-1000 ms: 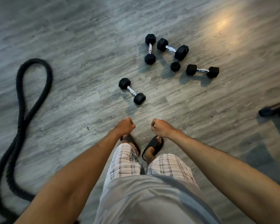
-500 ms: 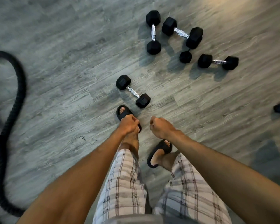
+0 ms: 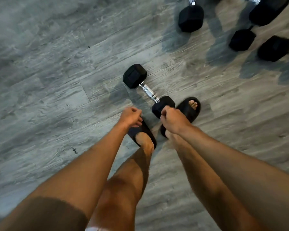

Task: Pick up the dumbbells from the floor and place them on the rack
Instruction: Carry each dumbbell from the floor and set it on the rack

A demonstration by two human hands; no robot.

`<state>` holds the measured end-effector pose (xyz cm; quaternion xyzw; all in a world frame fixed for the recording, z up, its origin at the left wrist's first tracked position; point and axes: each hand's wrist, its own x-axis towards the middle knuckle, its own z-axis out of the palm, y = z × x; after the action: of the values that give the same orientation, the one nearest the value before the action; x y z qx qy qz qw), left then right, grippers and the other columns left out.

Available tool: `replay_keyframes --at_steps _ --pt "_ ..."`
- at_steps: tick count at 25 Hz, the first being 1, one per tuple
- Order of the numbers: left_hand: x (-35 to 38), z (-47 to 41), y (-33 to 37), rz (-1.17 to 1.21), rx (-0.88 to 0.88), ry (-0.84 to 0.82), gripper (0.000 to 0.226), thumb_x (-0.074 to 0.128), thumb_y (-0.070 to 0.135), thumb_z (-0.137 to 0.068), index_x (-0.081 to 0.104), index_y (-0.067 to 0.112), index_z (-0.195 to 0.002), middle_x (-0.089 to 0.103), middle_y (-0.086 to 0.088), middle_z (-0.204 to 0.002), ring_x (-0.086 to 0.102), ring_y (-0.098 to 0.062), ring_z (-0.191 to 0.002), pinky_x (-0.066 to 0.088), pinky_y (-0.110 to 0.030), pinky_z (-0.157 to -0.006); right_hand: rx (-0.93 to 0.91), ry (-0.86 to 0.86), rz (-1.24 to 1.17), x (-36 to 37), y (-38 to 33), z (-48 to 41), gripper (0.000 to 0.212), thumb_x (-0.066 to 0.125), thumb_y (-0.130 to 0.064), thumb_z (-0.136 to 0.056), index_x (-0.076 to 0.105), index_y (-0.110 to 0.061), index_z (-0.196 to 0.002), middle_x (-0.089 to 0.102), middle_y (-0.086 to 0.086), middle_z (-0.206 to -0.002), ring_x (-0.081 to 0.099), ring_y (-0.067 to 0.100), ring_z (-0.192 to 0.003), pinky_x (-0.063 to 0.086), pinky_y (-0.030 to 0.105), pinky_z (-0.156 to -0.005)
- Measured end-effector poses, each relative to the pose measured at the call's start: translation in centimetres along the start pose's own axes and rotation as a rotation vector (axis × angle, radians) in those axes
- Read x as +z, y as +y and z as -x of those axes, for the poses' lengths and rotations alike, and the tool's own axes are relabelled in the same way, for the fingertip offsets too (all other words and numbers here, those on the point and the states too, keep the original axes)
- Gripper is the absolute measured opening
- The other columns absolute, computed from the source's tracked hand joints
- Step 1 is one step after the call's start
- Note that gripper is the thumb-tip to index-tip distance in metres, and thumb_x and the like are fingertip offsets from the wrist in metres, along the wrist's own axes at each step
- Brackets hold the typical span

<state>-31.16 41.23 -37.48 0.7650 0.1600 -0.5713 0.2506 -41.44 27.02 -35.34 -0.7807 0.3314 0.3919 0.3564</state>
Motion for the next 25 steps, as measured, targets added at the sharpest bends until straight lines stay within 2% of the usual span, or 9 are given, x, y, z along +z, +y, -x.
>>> replay_keyframes --at_steps 2,5,6,9,11,14,16,21,25 --pt "1.4 -5.5 0.5 0.196 -0.049 0.039 0.013 0.049 0.020 -0.099 0.056 0.010 -0.097 0.065 -0.011 -0.079 0.064 -0.020 -0.066 0.055 -0.029 -0.066 -0.001 0.047 0.033 1.6 0.8 -5.3 0.029 0.053 -0.032 -0.091 0.058 -0.017 -0.115 0.060 0.014 -0.121 0.052 0.033 -0.119 0.045 0.046 -0.101" --pt "3.6 -12.9 1.1 0.459 -0.141 0.107 0.015 0.059 0.023 -0.093 0.057 0.010 -0.085 0.059 -0.007 -0.079 0.059 -0.017 -0.070 0.049 -0.027 -0.064 -0.014 0.112 0.094 3.4 2.0 -11.8 0.041 0.058 -0.034 -0.090 0.054 -0.013 -0.125 0.053 0.015 -0.128 0.044 0.034 -0.127 0.038 0.044 -0.109" --pt "4.2 -14.7 1.4 0.542 -0.168 0.112 0.015 0.063 0.023 -0.089 0.059 0.009 -0.091 0.058 -0.006 -0.081 0.057 -0.016 -0.072 0.046 -0.027 -0.064 -0.019 0.113 0.101 3.7 2.2 -13.4 0.044 0.059 -0.035 -0.088 0.054 -0.013 -0.127 0.053 0.015 -0.129 0.043 0.033 -0.128 0.037 0.044 -0.109" --pt "5.6 -18.8 3.1 0.834 -0.203 0.054 0.042 0.071 0.017 -0.083 0.053 0.008 -0.120 0.060 -0.008 -0.088 0.057 -0.018 -0.075 0.047 -0.027 -0.063 -0.046 0.056 0.130 4.4 3.1 -17.6 0.045 0.062 -0.039 -0.083 0.060 -0.017 -0.122 0.063 0.011 -0.123 0.052 0.032 -0.123 0.043 0.042 -0.103" --pt "6.0 -20.7 4.2 0.982 -0.197 0.017 0.033 0.069 0.013 -0.084 0.056 0.008 -0.114 0.064 -0.008 -0.086 0.061 -0.019 -0.075 0.051 -0.029 -0.066 -0.035 -0.029 0.164 4.7 3.6 -19.8 0.044 0.067 -0.046 -0.079 0.064 -0.020 -0.114 0.069 0.010 -0.114 0.059 0.032 -0.115 0.048 0.041 -0.097" --pt "6.4 -22.4 5.0 1.047 -0.211 -0.005 0.006 0.064 0.015 -0.089 0.060 0.011 -0.091 0.065 -0.003 -0.069 0.062 -0.016 -0.068 0.050 -0.030 -0.068 -0.006 -0.157 0.178 4.9 4.1 -22.3 0.042 0.073 -0.050 -0.075 0.062 -0.016 -0.095 0.070 0.010 -0.106 0.065 0.031 -0.105 0.050 0.034 -0.082" --pt "6.5 -23.0 5.0 1.037 -0.237 0.011 0.011 0.069 0.018 -0.087 0.060 0.012 -0.089 0.059 -0.002 -0.066 0.059 -0.014 -0.061 0.050 -0.027 -0.059 -0.015 -0.194 0.199 5.0 4.1 -23.1 0.033 0.073 -0.047 -0.077 0.060 -0.018 -0.088 0.070 0.011 -0.103 0.066 0.031 -0.101 0.048 0.034 -0.079" --pt "6.3 -22.0 5.7 1.006 -0.284 0.037 0.015 0.072 0.018 -0.085 0.059 0.012 -0.081 0.052 -0.001 -0.063 0.052 -0.012 -0.057 0.049 -0.024 -0.052 -0.091 -0.142 0.235 4.7 4.0 -21.4 0.033 0.065 -0.041 -0.083 0.064 -0.014 -0.102 0.067 0.010 -0.106 0.059 0.029 -0.109 0.042 0.044 -0.095" --pt "5.2 -16.9 7.0 0.931 -0.281 -0.032 0.017 0.070 0.016 -0.086 0.056 0.013 -0.078 0.049 -0.001 -0.052 0.048 -0.013 -0.050 0.049 -0.024 -0.049 -0.106 -0.159 0.176 2.4 2.6 -16.2 0.032 0.060 -0.042 -0.083 0.064 -0.015 -0.099 0.069 0.008 -0.100 0.063 0.030 -0.101 0.045 0.041 -0.086"
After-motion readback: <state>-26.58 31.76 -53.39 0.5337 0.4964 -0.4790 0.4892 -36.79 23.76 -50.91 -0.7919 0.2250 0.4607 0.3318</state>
